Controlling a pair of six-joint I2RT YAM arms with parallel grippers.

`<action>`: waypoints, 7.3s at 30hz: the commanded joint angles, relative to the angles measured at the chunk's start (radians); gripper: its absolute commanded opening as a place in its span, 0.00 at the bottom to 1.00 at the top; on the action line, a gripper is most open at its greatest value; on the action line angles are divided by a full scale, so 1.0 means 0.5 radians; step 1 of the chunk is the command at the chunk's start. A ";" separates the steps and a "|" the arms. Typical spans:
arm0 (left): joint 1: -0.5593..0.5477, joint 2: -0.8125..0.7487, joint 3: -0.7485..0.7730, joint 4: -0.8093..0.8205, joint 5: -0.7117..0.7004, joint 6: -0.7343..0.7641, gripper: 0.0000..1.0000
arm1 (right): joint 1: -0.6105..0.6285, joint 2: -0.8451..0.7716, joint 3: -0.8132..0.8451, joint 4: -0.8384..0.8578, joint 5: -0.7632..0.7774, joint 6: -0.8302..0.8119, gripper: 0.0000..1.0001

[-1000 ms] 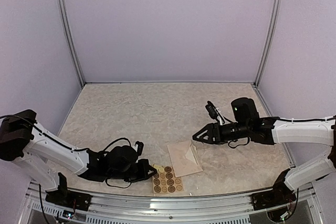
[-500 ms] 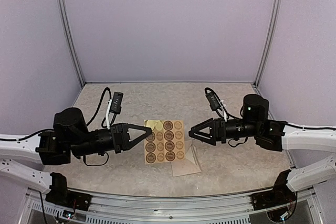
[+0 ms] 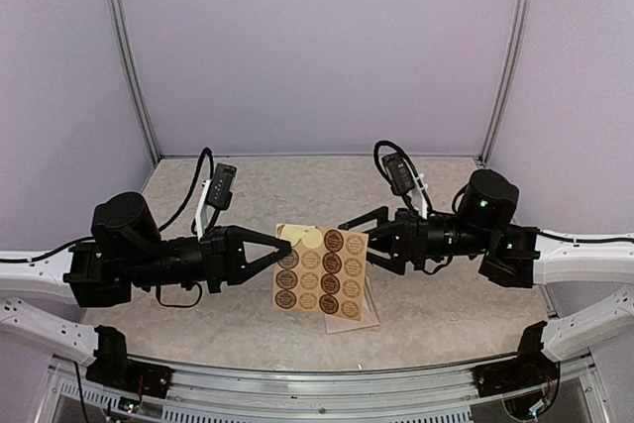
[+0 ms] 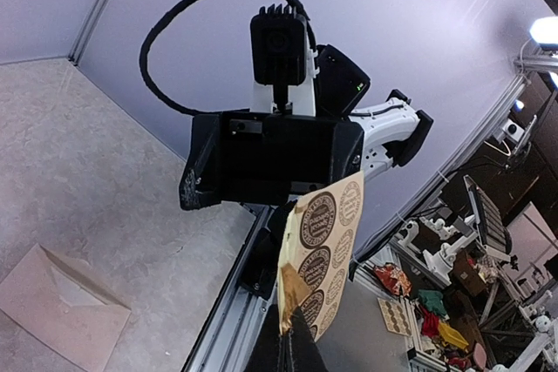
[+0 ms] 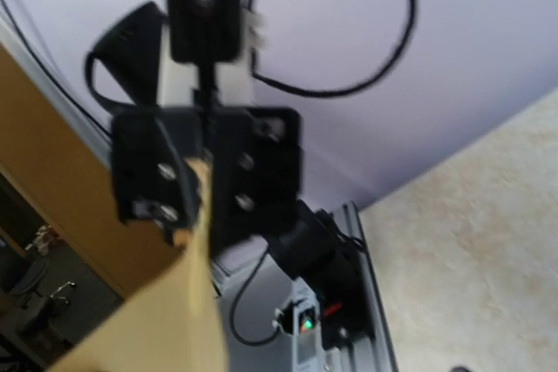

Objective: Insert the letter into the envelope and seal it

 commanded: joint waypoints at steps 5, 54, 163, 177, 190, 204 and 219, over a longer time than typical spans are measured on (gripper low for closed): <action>-0.001 0.007 0.032 0.085 0.031 0.051 0.00 | 0.042 -0.138 -0.025 0.102 0.275 0.018 0.87; -0.013 0.075 -0.011 0.303 0.177 -0.008 0.00 | 0.101 -0.177 -0.091 0.180 0.184 0.091 0.70; 0.035 0.459 0.336 -0.136 0.248 0.317 0.00 | 0.157 0.197 0.131 0.156 -0.541 0.058 0.00; 0.060 0.263 0.228 -0.240 0.119 0.282 0.24 | 0.158 0.072 0.087 0.054 -0.383 0.002 0.00; 0.043 0.241 0.292 -0.227 0.236 0.306 0.53 | 0.157 0.114 0.104 0.092 -0.421 0.038 0.00; 0.028 0.357 0.337 -0.116 0.331 0.302 0.52 | 0.158 0.118 0.101 0.067 -0.417 0.038 0.00; 0.029 0.374 0.320 -0.031 0.389 0.281 0.28 | 0.158 0.146 0.111 0.061 -0.435 0.040 0.00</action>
